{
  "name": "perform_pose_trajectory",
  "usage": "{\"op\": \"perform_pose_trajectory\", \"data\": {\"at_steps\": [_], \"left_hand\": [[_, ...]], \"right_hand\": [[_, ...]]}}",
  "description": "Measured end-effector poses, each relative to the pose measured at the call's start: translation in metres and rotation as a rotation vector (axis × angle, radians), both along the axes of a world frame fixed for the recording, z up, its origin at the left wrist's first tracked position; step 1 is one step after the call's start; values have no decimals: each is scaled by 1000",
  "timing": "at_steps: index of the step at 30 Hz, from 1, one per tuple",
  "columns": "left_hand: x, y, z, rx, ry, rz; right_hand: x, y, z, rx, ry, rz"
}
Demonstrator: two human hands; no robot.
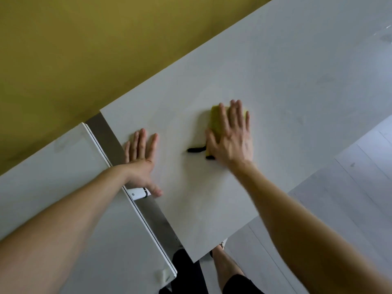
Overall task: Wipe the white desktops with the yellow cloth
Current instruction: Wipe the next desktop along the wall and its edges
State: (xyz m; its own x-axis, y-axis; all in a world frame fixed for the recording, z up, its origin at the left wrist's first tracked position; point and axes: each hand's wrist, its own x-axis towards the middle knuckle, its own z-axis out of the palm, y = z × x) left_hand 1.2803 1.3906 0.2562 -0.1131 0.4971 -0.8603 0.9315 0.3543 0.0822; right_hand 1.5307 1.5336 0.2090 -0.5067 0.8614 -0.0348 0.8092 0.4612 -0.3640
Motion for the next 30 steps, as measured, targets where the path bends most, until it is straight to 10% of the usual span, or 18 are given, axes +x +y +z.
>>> {"op": "perform_pose_trajectory", "data": {"at_steps": [6,13,21,30], "left_hand": [[1,-2,2,41,-10,17],[3,-4,0,59,7,-15],[2,-3,-1,53,49,-44],[4,-5,-2,77,-4,-23]], "right_hand": [[-1,-108,1,35,59,557],[72,20,9,54,-125,-157],[0,-199,9,-13,0,329],[111,-115,5,44,-112,-341]]}}
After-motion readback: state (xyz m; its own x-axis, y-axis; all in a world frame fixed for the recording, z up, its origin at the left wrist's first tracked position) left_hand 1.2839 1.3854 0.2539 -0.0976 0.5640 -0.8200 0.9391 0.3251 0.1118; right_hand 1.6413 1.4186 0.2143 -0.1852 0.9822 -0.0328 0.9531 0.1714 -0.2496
